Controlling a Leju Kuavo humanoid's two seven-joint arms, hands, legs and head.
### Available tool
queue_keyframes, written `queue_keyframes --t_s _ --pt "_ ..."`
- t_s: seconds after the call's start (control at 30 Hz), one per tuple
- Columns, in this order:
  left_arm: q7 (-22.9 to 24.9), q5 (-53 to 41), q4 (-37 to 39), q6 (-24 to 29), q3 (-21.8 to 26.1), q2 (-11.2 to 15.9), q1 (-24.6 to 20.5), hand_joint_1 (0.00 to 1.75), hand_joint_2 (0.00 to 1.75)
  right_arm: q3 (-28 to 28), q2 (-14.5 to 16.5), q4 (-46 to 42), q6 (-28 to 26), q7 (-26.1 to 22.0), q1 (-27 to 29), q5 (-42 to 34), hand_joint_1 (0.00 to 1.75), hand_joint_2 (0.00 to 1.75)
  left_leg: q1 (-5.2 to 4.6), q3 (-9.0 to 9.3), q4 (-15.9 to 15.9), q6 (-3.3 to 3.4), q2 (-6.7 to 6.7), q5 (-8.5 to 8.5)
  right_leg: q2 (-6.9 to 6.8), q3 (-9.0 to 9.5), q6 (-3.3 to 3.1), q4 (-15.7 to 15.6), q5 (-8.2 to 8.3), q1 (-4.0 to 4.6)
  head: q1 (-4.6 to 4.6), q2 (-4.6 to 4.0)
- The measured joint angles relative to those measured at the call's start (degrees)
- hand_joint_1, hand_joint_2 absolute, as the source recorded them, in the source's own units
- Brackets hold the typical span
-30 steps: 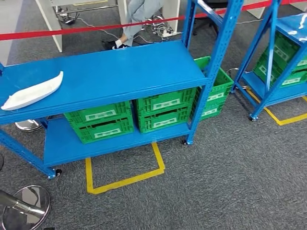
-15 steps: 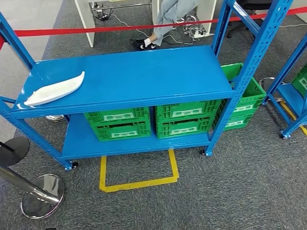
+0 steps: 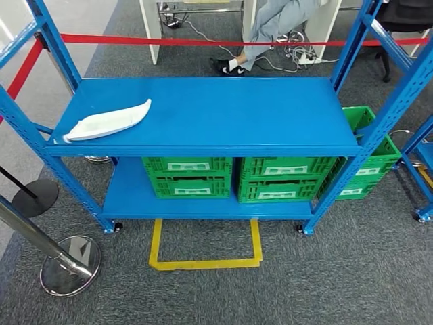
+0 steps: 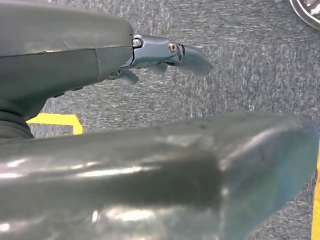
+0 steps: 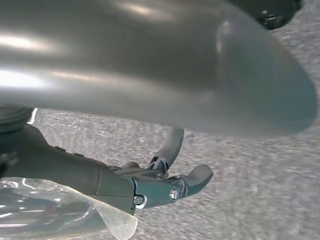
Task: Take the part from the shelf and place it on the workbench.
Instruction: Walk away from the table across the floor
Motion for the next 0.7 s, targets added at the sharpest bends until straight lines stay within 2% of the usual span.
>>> queue_keyframes --t_s 0.07,0.1,0.13,0.17,0.23,0.27,0.33,0.37,0.43,0.47,0.5,0.53,0.6,0.63,0.67,0.7 --pt "-0.01 0.06 -0.02 0.02 -0.42 0.03 -0.37 0.0 0.0 0.15 -0.15 0.08 0.03 -0.07 0.08 -0.05 0.0 0.0 0.04 0.12 -0.05 0.12 -0.26 -0.1 1.33 -3.52 0.33 5.72 -3.23 -0.05 0.18 0.0" --pt "-0.02 0.14 -0.02 0.02 -0.65 0.06 -0.43 0.0 0.0 0.21 -0.2 0.16 0.06 -0.13 0.17 -0.09 0.0 0.0 0.01 0.19 -0.04 0.15 -0.43 -0.29 1.51 -5.33 0.44 8.2 -4.01 -0.06 0.22 0.0" --pt "-0.03 0.27 -0.02 0.04 -0.88 0.08 -0.39 0.0 0.0 0.26 -0.26 0.25 0.09 -0.22 0.26 -0.15 0.0 0.0 -0.02 0.37 -0.04 0.13 -0.62 -0.55 1.6 -6.51 0.44 9.23 -3.77 -0.05 0.22 0.0" --pt "-0.04 0.45 -0.02 0.08 -1.07 0.1 -0.34 0.0 0.0 0.29 -0.35 0.33 0.13 -0.33 0.35 -0.22 0.0 0.0 -0.01 0.72 -0.04 0.04 -0.83 -0.86 1.61 -6.83 0.44 8.42 -2.43 -0.06 0.24 -0.01" --pt "-0.07 0.78 -0.02 0.2 -1.46 0.13 -0.29 0.0 0.0 0.39 -0.6 0.42 0.19 -0.54 0.56 -0.4 0.0 0.0 0.05 1.75 -0.04 -0.28 -1.18 -1.69 1.72 -5.13 0.21 2.45 2.16 -0.08 0.24 -0.01" --pt "-0.07 0.91 -0.03 0.29 -1.65 0.16 -0.34 0.0 0.0 0.46 -0.7 0.48 0.22 -0.61 0.63 -0.5 0.0 0.0 0.06 2.2 0.0 -0.52 -1.32 -2.09 1.82 -4.3 -0.02 -0.46 3.32 -0.01 0.2 -0.01" --pt "-0.08 1.1 -0.08 0.39 -1.97 0.31 -0.41 0.0 0.0 0.61 -0.79 0.58 0.26 -0.7 0.77 -0.67 0.0 0.0 0.07 2.7 0.01 -1.24 -1.49 -2.63 1.94 -3.18 -1.04 -3.12 3.65 0.21 0.15 0.01" --pt "-0.08 1.18 -0.12 0.43 -2.13 0.41 -0.42 0.0 0.0 0.67 -0.81 0.62 0.27 -0.73 0.88 -0.7 0.0 0.0 0.04 2.9 0.09 -1.64 -1.54 -2.61 1.91 -3.1 -1.61 -3.41 3.29 0.32 0.16 0.02" --pt "-0.08 1.24 -0.19 0.43 -2.41 0.58 -0.43 0.0 0.0 0.74 -0.84 0.62 0.26 -0.75 1.04 -0.74 0.0 0.0 0.04 3.03 1.16 -2.28 -1.45 -2.35 1.81 -1.88 -2.53 -4.05 3.57 0.11 0.12 0.03" --pt "-0.09 1.24 -0.2 0.43 -2.52 0.64 -0.52 0.0 0.0 0.79 -0.85 0.62 0.25 -0.76 1.05 -0.77 0.0 0.0 0.05 2.38 2.74 -2.54 -1.28 -2.25 1.73 -1.07 -2.81 -4.51 3.47 -0.02 -0.03 0.03" --pt "-0.09 1.24 -0.21 0.43 -2.59 0.72 -0.64 0.0 0.0 0.84 -0.86 0.62 0.25 -0.78 1.01 -0.79 0.0 0.0 0.12 0.94 5.35 -2.82 -1.1 -2.6 1.63 -0.14 -3.07 -5.01 3.32 -0.17 -0.16 0.03" --pt "-0.1 1.25 -0.22 0.43 -2.64 0.8 -0.7 0.0 0.0 0.9 -0.86 0.62 0.26 -0.79 0.99 -0.8 0.0 0.0 0.23 -1.13 8.62 -3.1 -0.92 -3.46 1.52 0.52 -3.26 -5.4 3.05 -0.2 -0.3 0.02" --pt "-0.1 1.33 -0.23 0.45 -2.76 0.97 -0.71 0.0 0.0 1.0 -0.86 0.62 0.21 -0.79 0.97 -0.81 0.0 0.0 0.46 -5.76 14.33 -3.46 -0.81 -6.35 1.47 1.59 -3.37 -5.78 2.3 -0.29 -0.4 0.02" --pt "-0.09 1.41 -0.23 0.48 -2.85 1.02 -0.61 0.0 0.0 1.04 -0.86 0.63 0.17 -0.79 0.98 -0.81 0.0 0.0 0.55 -7.36 15.45 -3.53 -0.78 -7.36 1.49 2.16 -3.3 -5.83 1.78 -0.36 -0.44 0.02" --pt "-0.09 1.53 -0.23 0.53 -2.95 1.03 -0.53 0.0 0.0 1.07 -0.86 0.65 0.1 -0.79 1.01 -0.84 0.0 0.0 0.61 -8.17 14.99 -3.59 -0.74 -7.26 1.51 2.72 -3.19 -5.84 1.2 -0.45 -0.42 0.02" --pt "-0.08 1.67 -0.23 0.61 -3.07 1.07 -0.45 0.0 0.0 1.09 -0.86 0.67 0.02 -0.79 1.02 -0.88 0.0 0.0 0.65 -8.28 13.0 -3.62 -0.66 -5.81 1.5 3.42 -3.05 -5.86 0.52 -0.56 -0.44 0.02"
